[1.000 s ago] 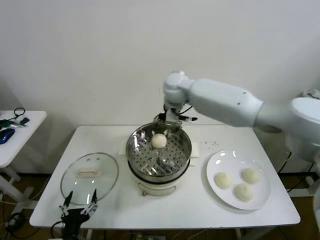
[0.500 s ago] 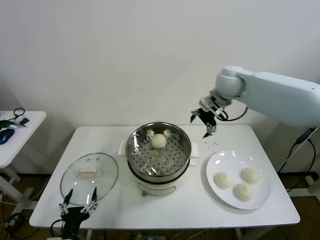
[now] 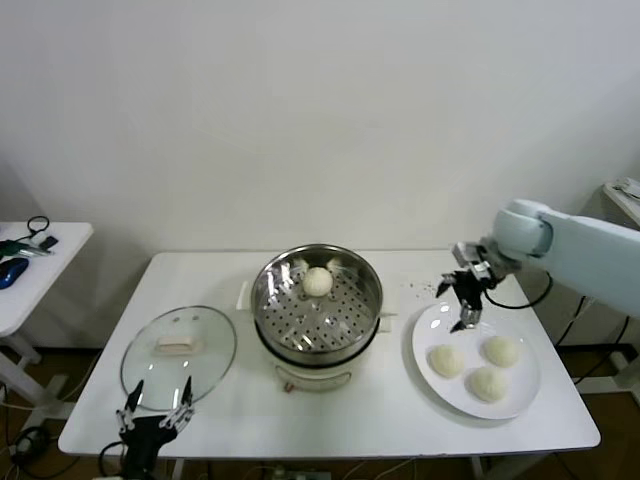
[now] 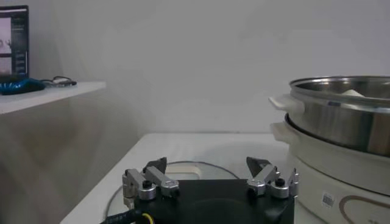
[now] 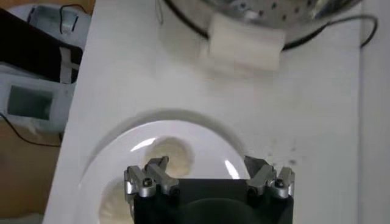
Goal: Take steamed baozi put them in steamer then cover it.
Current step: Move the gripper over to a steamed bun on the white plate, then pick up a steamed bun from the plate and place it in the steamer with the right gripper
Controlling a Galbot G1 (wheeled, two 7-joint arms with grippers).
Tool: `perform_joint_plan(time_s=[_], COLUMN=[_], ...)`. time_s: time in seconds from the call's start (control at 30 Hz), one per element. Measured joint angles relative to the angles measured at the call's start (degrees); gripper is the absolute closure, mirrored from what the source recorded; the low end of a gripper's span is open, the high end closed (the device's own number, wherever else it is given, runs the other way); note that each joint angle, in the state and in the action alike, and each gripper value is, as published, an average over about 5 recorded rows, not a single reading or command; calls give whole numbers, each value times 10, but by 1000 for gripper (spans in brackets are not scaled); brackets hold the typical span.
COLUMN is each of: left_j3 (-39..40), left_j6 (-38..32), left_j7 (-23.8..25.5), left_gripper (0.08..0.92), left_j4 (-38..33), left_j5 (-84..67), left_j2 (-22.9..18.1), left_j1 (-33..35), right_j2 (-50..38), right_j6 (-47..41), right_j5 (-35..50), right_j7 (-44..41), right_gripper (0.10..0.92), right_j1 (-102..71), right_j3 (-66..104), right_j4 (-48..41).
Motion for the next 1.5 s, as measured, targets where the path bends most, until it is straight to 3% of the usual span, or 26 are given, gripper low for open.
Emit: perform_joint_plan(time_s=[0.97, 1.5], left_j3=[0, 1], left_j6=[-10, -16], left_j7=[0, 0], left_gripper=[177, 177], left_j4=[11, 12], left_j5=[21, 23], left_j2=[0, 0], left_j1=[8, 16], right_j2=[47, 39], right_j6=[-26, -26], right_j5=[-62, -63], right_j7=[27, 19], right_gripper=[207, 352], right_j1=[-159, -148], right_j3=[92, 85], right_j4=[-68, -65])
